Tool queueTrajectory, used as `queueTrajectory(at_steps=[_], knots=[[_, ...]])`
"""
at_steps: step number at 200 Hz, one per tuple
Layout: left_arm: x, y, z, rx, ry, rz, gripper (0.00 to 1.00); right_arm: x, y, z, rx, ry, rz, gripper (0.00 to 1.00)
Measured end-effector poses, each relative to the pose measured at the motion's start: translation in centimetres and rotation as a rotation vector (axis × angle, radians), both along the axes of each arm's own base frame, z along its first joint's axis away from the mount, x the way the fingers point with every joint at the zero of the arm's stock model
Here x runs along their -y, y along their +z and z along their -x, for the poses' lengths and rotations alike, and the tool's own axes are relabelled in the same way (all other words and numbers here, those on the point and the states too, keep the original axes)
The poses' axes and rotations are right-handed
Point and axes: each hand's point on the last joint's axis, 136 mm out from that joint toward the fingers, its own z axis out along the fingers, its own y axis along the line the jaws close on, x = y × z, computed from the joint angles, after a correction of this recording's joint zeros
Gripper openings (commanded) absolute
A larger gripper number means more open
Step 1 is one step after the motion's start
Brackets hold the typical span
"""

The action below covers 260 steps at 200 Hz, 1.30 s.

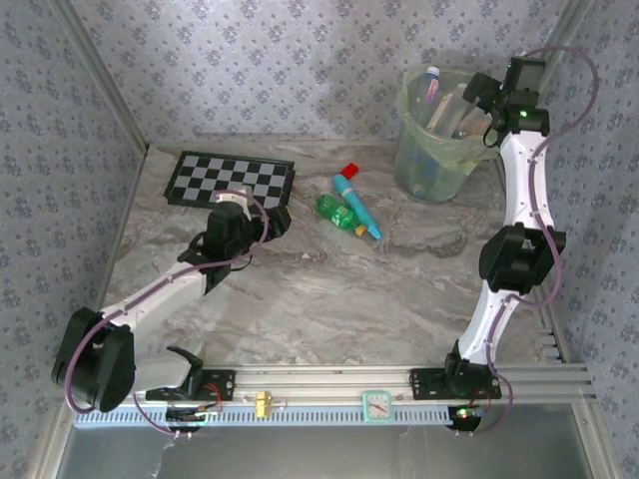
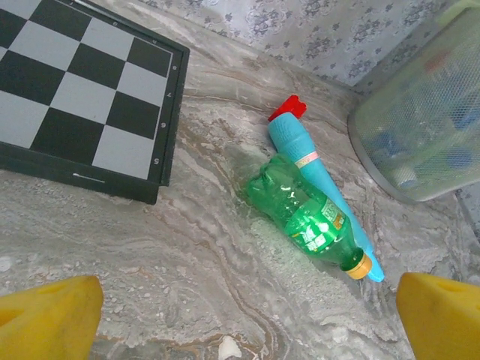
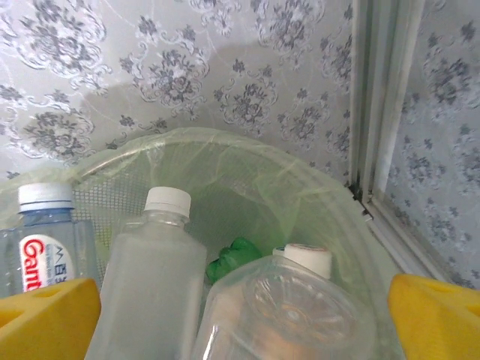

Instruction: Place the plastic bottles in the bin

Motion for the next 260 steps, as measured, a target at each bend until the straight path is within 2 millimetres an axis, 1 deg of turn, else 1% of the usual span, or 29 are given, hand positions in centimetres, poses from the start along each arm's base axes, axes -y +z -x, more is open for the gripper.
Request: queueTrajectory(at_steps=[24, 48, 58, 76, 91, 108, 156, 178, 196, 215, 238, 260], knots=[[-0.4, -0.3, 0.0, -0.006, 0.01, -0.005, 1.0, -0.5, 2.4, 2.0, 0.05, 0.008, 0.031, 1.0], [-1.0, 0.0, 0.0, 0.006, 0.029, -0.002, 1.0, -1.8, 4.0, 4.2, 0.085, 0.036, 0.057, 1.0], [-1.5, 0.3, -0.1, 0.014, 0.043, -0.001, 1.0, -3.0, 4.3, 5.2, 0.099, 0.067, 0.061, 1.0], [-2.5, 0.7, -0.3, 0.019, 0.077, 0.001, 1.0, -5.7, 3.6, 7.1, 0.104, 0.14, 0.059, 1.0], [-3.7, 1.0, -0.5, 0.02, 0.113, 0.008, 1.0, -8.7, 2.1, 8.7, 0.097, 0.219, 0.051, 1.0], [-5.1, 0.9, -0.7, 0.014, 0.155, 0.013, 1.0, -12.5, -0.3, 10.5, 0.066, 0.324, 0.034, 1.0], [-8.7, -1.0, -0.8, -0.062, 0.272, 0.031, 1.0, -23.2, -7.7, 15.2, -0.069, 0.631, 0.018, 1.0], [-9.7, -2.2, -0.6, -0.099, 0.307, 0.042, 1.0, -27.2, -10.1, 17.1, -0.131, 0.764, 0.039, 1.0], [-10.1, -3.1, -0.2, -0.127, 0.317, 0.046, 1.0, -29.5, -11.6, 17.8, -0.172, 0.849, 0.066, 1.0], [-10.4, -3.4, 0.0, -0.141, 0.325, 0.053, 1.0, -30.8, -14.0, 17.9, -0.248, 0.907, 0.091, 1.0], [-11.1, -3.1, 0.2, -0.14, 0.341, 0.062, 1.0, -32.0, -17.0, 17.2, -0.348, 0.955, 0.121, 1.0], [-12.1, -2.6, 0.3, -0.124, 0.366, 0.073, 1.0, -32.9, -19.0, 16.1, -0.416, 0.982, 0.147, 1.0]])
